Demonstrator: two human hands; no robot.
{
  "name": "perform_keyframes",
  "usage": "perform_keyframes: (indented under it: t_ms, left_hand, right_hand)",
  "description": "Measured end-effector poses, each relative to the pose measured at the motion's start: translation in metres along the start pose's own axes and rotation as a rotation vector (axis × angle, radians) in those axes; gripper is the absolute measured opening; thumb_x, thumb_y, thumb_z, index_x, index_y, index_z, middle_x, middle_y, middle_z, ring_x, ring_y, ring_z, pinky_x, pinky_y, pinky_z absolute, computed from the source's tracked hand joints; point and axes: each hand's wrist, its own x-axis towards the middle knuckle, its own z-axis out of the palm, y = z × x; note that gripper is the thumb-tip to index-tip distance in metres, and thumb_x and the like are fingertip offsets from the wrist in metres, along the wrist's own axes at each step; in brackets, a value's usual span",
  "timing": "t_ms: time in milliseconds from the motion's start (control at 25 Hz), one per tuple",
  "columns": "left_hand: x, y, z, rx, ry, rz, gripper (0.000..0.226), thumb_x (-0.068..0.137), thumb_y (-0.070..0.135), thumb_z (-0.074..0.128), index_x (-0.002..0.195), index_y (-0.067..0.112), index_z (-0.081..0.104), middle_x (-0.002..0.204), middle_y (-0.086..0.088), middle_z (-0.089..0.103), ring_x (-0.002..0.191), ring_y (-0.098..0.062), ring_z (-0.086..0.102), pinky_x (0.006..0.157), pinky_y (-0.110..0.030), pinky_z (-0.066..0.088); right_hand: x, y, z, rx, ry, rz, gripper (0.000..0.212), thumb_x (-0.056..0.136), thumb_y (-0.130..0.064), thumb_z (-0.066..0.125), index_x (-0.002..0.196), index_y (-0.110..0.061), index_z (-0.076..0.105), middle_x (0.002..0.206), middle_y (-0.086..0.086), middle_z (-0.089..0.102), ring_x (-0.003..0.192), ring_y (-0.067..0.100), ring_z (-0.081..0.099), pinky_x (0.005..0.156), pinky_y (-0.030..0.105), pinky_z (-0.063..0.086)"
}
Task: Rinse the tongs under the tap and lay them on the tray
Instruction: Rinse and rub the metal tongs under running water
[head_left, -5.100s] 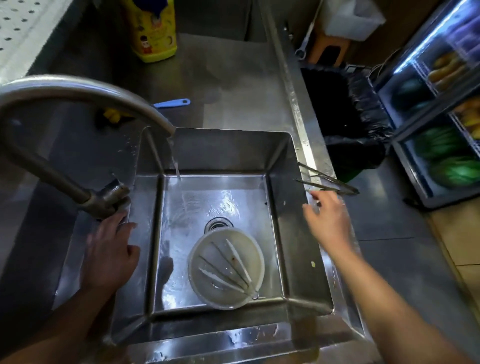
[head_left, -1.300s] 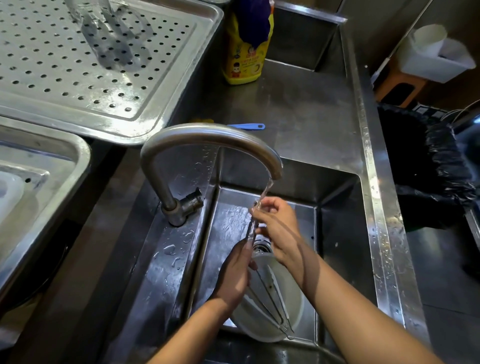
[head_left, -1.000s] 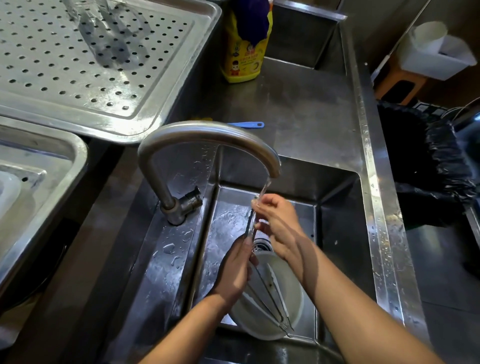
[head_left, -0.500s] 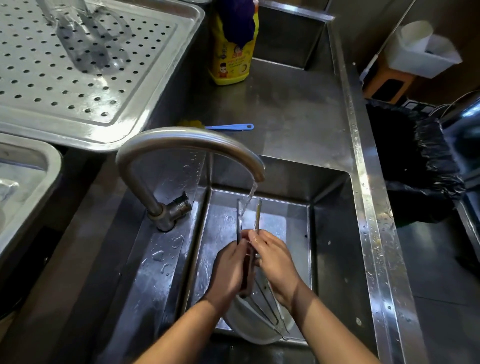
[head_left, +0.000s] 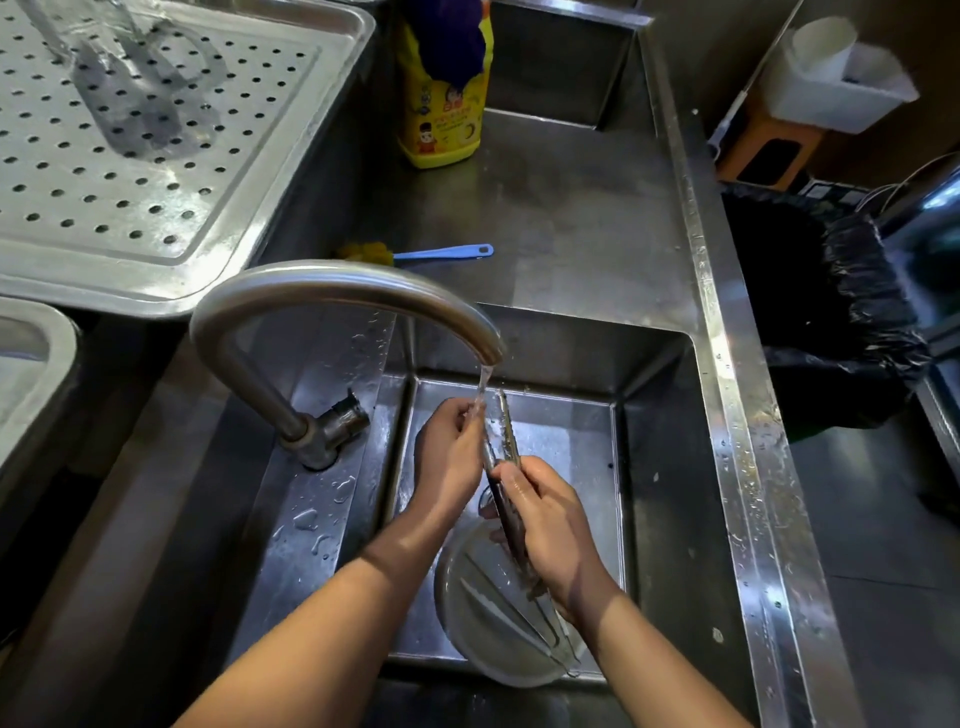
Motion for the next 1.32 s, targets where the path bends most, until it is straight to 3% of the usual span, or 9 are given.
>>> perform_keyframes:
  t_ms: [200, 400, 480, 640, 720, 880, 1040, 1200, 1320]
  left_hand:
    - [0.003, 0.009, 0.005, -0.030, 0.025, -0.086, 0.046, 0.098, 0.033, 0.055, 0.052, 0.027, 0.056, 0.047, 0.009, 0.053, 0.051, -0.010, 0.046, 0.056, -0.029, 0.035]
    - [-0.025, 0.003, -0.003, -0.471, -0.300, -0.383, 0.012, 0.091, 0.022, 0.060, 0.094, 0.018, 0.071, 0.092, -0.019, 0.072, 0.069, -0.022, 0.062, 0.045, -0.024, 0.041]
    - [-0.044, -0.005, -0.004, -0.478, -0.419, -0.394, 0.016, 0.089, 0.031, 0.062, 0.099, 0.024, 0.073, 0.087, -0.009, 0.072, 0.066, -0.014, 0.067, 0.048, -0.024, 0.048]
    - [-0.065, -0.016, -0.013, -0.587, -0.398, -0.298, 0.036, 0.100, 0.031, 0.054, 0.131, 0.049, 0.054, 0.123, -0.002, 0.072, 0.094, -0.018, 0.073, 0.063, -0.031, 0.057]
    - [-0.065, -0.015, -0.020, -0.482, -0.346, -0.156, 0.035, 0.099, 0.031, 0.055, 0.127, 0.052, 0.057, 0.121, -0.003, 0.073, 0.096, -0.019, 0.072, 0.068, -0.028, 0.057]
    - [-0.062, -0.012, -0.028, -0.133, -0.180, 0.112, 0.031, 0.089, 0.031, 0.055, 0.117, 0.041, 0.065, 0.094, 0.013, 0.073, 0.081, -0.002, 0.064, 0.075, -0.034, 0.051]
    - [-0.063, -0.023, -0.040, 0.049, -0.119, 0.246, 0.039, 0.094, 0.029, 0.051, 0.132, 0.029, 0.058, 0.120, 0.009, 0.069, 0.113, -0.007, 0.063, 0.099, -0.040, 0.050]
    - [-0.066, -0.029, -0.045, 0.299, -0.082, 0.266, 0.052, 0.091, 0.042, 0.041, 0.143, 0.043, 0.040, 0.119, 0.008, 0.063, 0.106, -0.006, 0.060, 0.093, -0.034, 0.050]
    - [-0.068, -0.031, -0.047, 0.358, -0.041, 0.293, 0.056, 0.090, 0.045, 0.038, 0.147, 0.042, 0.034, 0.124, 0.004, 0.061, 0.110, -0.009, 0.057, 0.091, -0.029, 0.047]
  right_hand:
    - [-0.001, 0.002, 0.003, -0.025, 0.016, -0.003, 0.022, 0.100, -0.028, 0.056, 0.088, -0.014, 0.067, 0.074, -0.002, 0.064, 0.076, 0.021, 0.070, 0.063, 0.037, 0.055]
    - [0.005, 0.006, 0.004, 0.088, 0.053, -0.022, 0.021, 0.103, -0.025, 0.052, 0.098, -0.017, 0.070, 0.088, 0.009, 0.073, 0.080, 0.021, 0.073, 0.065, 0.035, 0.058]
    - [0.007, 0.008, 0.004, 0.137, 0.089, -0.039, 0.019, 0.104, -0.022, 0.050, 0.104, -0.020, 0.069, 0.092, 0.004, 0.075, 0.083, 0.017, 0.073, 0.066, 0.027, 0.057]
    - [0.016, 0.009, 0.013, -0.114, 0.179, -0.063, 0.015, 0.100, -0.029, 0.055, 0.100, -0.025, 0.070, 0.099, -0.005, 0.070, 0.092, 0.013, 0.069, 0.080, 0.026, 0.054]
    - [0.034, -0.004, 0.007, -0.314, 0.237, -0.119, 0.017, 0.097, -0.027, 0.059, 0.111, -0.026, 0.070, 0.100, -0.009, 0.066, 0.089, 0.005, 0.065, 0.076, 0.018, 0.049]
    - [0.061, -0.027, 0.011, -0.134, 0.201, -0.102, 0.010, 0.092, -0.020, 0.066, 0.099, -0.025, 0.071, 0.084, 0.003, 0.074, 0.065, 0.016, 0.069, 0.053, 0.029, 0.054]
    - [0.059, -0.019, 0.033, -0.078, 0.108, -0.071, 0.014, 0.081, -0.008, 0.062, 0.085, -0.016, 0.072, 0.073, 0.010, 0.072, 0.059, 0.016, 0.068, 0.051, 0.028, 0.056]
    - [0.064, -0.027, 0.036, -0.056, 0.172, -0.069, 0.017, 0.085, -0.018, 0.054, 0.080, -0.021, 0.070, 0.063, 0.002, 0.068, 0.053, 0.019, 0.066, 0.047, 0.030, 0.053]
    - [0.053, -0.022, 0.041, -0.008, 0.056, -0.060, 0.026, 0.086, -0.004, 0.052, 0.087, -0.021, 0.072, 0.072, 0.005, 0.069, 0.066, 0.021, 0.068, 0.058, 0.035, 0.058]
